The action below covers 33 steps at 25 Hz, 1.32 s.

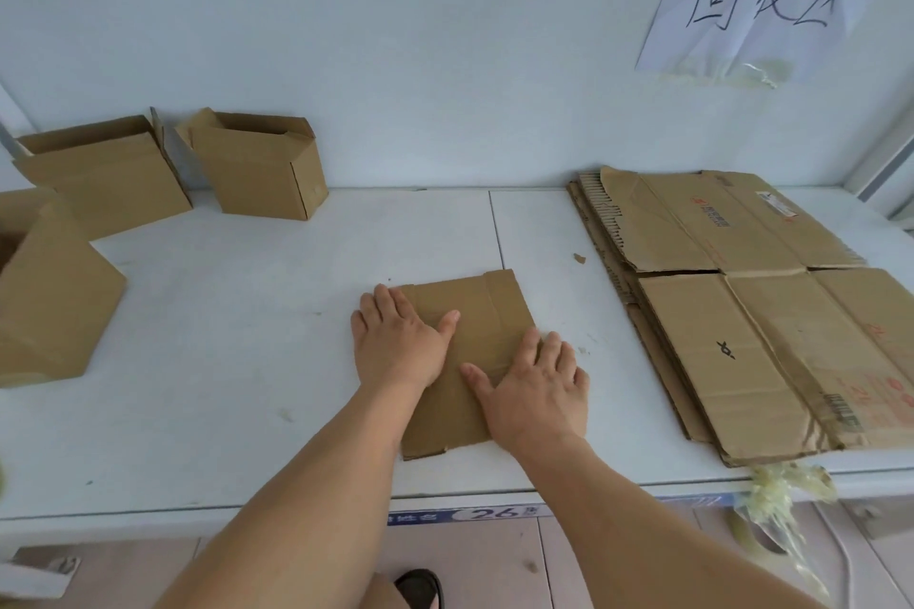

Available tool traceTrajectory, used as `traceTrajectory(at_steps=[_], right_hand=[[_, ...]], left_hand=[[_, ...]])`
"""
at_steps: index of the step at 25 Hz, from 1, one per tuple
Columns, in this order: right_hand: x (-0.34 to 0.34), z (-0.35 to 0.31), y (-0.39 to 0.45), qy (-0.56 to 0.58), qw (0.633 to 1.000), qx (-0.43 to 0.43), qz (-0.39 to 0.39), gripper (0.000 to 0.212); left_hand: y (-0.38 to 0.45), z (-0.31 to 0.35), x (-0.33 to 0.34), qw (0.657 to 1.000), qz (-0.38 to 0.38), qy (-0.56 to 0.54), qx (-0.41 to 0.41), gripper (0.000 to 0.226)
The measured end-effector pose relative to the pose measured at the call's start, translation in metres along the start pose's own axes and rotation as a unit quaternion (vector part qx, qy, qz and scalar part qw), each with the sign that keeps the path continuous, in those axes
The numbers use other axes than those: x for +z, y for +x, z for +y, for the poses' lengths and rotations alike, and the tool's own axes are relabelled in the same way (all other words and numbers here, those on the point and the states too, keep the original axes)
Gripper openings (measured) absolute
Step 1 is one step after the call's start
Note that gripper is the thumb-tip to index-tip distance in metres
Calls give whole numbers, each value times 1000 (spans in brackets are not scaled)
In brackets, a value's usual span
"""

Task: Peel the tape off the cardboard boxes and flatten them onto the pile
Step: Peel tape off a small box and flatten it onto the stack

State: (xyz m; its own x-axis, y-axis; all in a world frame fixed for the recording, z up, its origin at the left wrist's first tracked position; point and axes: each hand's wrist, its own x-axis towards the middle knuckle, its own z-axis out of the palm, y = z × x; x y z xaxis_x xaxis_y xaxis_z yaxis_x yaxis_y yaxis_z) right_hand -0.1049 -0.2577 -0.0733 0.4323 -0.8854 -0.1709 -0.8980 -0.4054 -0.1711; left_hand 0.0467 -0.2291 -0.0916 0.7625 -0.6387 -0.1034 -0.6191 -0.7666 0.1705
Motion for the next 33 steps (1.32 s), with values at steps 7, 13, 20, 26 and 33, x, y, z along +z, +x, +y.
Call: traceTrajectory(at_steps=[7,13,20,26,33], right_hand=[[-10,17,10,190,977,90,26,62],[-52,68,46,256,962,31,94,39],[-130,196,135,191,966,48,165,39],[-139,299,212,169,964,119,169,38],[-91,324,235,32,972,123,197,41]], left_hand=[[-10,11,11,995,57,-76,14,94],[-15,64,-16,973,57,-222,30,63],[28,226,-42,948,60,-298,92,44],[75,357,-14,960,13,-222,169,39],[86,370,41,977,64,-56,194,35]])
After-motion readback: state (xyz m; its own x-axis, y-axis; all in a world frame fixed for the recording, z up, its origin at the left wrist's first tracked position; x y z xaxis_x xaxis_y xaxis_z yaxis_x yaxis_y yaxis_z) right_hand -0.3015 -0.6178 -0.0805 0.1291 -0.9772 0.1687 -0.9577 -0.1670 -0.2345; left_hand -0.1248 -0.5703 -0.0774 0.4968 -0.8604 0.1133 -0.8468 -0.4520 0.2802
